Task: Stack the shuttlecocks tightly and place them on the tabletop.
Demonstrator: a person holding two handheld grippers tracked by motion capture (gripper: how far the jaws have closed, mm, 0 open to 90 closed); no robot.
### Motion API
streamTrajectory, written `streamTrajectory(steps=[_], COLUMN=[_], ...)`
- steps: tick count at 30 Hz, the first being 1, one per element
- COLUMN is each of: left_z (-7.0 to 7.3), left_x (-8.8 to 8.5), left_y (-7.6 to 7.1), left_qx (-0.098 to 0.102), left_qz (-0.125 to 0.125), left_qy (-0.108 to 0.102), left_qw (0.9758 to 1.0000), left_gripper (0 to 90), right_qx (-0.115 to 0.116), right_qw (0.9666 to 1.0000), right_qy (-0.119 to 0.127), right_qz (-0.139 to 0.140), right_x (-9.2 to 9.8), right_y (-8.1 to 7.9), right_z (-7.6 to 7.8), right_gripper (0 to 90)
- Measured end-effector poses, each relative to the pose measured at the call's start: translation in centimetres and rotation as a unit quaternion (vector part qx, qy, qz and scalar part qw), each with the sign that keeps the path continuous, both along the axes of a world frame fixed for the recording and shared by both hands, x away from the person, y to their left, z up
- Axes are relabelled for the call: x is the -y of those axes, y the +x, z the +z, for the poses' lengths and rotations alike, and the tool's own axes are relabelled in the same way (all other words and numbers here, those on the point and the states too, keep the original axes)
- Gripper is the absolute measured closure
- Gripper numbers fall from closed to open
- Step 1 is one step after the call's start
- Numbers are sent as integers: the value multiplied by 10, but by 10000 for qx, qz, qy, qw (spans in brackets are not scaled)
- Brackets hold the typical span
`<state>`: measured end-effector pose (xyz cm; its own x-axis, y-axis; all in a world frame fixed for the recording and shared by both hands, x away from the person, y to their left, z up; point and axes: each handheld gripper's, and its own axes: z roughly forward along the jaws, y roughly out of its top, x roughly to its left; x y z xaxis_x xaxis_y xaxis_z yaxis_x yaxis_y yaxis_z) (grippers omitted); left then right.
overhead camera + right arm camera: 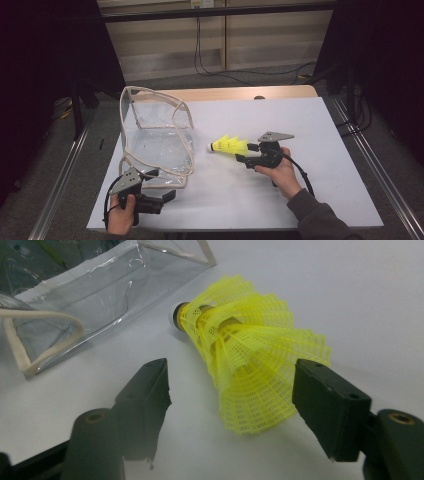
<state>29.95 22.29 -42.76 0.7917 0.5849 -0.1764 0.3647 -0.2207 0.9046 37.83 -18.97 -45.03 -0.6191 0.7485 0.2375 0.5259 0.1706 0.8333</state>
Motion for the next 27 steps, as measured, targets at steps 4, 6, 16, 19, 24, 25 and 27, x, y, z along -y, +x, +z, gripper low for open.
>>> streamTrajectory(steps=[4,6,16,19,24,25,27], left_z=[0,0,0,0,-1,-1,-1], left_x=[0,0,0,0,0,-1,-1], left_y=[0,0,0,0,0,0,1], left_qx=[3,1,3,0,-7,-4,-3], left_qz=[-4,6,-1,-2,-8,-11,-32], left_qy=[5,2,8,2,-27,-25,-36], left_qw=[10000,10000,10000,10000,10000,10000,10000], left_gripper=[20,20,20,20,20,20,20], right_qx=[-21,-41,-115,-206,-197,-200,-202], right_qw=[10000,10000,9999,9998,9998,9998,9998], right_qy=[4,14,49,14,-5,9,9], right_qz=[-44,-64,-25,18,52,46,46], right_x=[-1,-2,-10,-14,-20,-21,-23], right_y=[0,1,3,4,5,5,6], right_z=[-1,-1,-1,-1,0,0,0], right_gripper=[243,223,195,169,165,164,161])
